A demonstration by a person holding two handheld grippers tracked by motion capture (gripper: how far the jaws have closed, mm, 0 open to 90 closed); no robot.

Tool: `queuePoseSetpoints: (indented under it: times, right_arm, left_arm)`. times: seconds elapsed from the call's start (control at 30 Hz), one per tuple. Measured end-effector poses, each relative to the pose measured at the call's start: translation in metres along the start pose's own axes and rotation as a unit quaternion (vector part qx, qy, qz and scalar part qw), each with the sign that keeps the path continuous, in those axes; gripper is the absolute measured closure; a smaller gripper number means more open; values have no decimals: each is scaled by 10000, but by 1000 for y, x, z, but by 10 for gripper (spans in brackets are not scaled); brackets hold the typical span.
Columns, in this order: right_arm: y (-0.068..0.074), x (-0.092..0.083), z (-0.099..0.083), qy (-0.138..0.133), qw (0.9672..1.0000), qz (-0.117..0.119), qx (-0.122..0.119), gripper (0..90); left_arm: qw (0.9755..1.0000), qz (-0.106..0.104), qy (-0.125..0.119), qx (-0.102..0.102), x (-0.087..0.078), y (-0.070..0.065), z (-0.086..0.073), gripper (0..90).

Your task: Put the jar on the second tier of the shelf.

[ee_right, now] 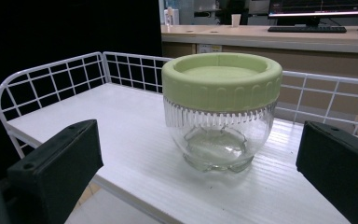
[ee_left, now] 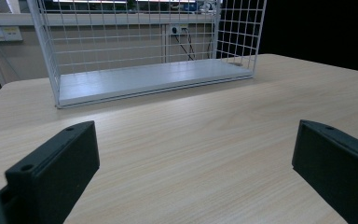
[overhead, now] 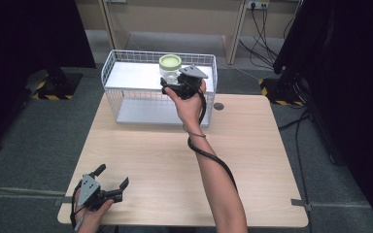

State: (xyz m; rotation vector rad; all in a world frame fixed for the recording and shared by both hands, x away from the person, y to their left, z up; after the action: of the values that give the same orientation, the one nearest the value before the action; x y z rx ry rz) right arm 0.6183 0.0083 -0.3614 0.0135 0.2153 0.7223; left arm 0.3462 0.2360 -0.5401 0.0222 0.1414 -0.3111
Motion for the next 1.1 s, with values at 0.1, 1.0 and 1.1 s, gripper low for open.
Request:
queuePoseSetpoints:
  times: [0.1, 1.0, 1.1]
  right_arm:
    - [1, -3, -2, 4, 10000, 28, -28, 5]
    - [9, -38, -24, 24, 9995, 268, -182, 4]
    - [11, -41, -26, 33, 9993, 296, -223, 5]
  left_arm:
    - [10000, 5, -4, 14, 0, 0, 0, 2]
    - [10000, 31, -3, 38, 0, 0, 0, 2]
    - [10000, 31, -4, 42, 0, -1, 0, 2]
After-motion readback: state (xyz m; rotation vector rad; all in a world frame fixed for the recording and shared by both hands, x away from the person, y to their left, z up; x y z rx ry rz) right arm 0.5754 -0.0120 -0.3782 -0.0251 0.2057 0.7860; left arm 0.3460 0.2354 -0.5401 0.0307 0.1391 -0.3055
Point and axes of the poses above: each handheld gripper's, and its own axes: x roughly forward along the jaws, z roughly out of its top, y roughly to its left, the point moved 6 cm from there along x, roughly forward along the jaws, and after that the axes turned 9 degrees about z, right-handed, at the moved point
